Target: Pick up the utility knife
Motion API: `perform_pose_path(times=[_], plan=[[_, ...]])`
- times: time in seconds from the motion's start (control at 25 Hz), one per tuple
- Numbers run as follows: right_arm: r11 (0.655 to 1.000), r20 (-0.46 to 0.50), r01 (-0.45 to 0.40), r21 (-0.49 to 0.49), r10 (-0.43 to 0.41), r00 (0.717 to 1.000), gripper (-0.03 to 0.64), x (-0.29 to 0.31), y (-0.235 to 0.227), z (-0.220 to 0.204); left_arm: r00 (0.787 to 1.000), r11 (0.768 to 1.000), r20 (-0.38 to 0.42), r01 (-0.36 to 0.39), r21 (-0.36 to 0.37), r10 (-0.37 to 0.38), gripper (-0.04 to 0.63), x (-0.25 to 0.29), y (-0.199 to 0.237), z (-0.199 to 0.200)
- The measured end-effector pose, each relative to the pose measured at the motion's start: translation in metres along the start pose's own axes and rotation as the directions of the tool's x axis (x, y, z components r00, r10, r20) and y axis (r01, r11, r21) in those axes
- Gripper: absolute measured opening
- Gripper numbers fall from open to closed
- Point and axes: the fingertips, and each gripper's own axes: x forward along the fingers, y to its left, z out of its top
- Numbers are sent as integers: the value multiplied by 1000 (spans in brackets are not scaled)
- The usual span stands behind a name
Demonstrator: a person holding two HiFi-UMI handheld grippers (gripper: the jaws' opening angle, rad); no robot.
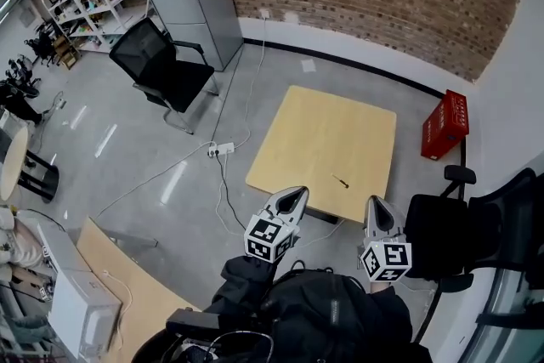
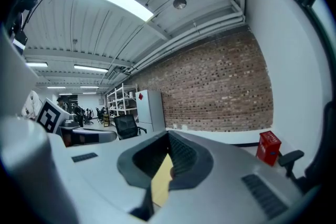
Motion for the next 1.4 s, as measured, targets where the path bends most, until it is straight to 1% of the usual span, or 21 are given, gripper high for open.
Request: perform_pose_path(times=[0.36,0.56,0.68,0.88,1.0,1.16,1.4], plan=[[998,-52,-66,-8,65,997,3,25,-7,-6,998,998,4,-66,-15,66,2,10,13,5],[996,-120,-80,36,84,989,3,37,-17,-26,993,993,-25,-112,-37,112,2,15,28,-9],[994,-144,-92,55,99,985,3,44,-30,-42,989,989,-61,-137,-62,133,2,23,33,-26],[994,-198,-103,39,109,974,3,55,-43,-76,981,982,-137,-155,-107,140,2,32,37,-65],[993,-240,-116,37,121,963,3,64,-47,-95,973,979,-178,-168,-119,145,2,32,40,-85],[992,-303,-119,37,125,945,3,79,-54,-121,961,975,-232,-181,-130,148,2,39,43,-110],[988,-397,-153,37,155,905,3,94,-52,-165,934,971,-324,-201,-132,150,2,39,45,-151]])
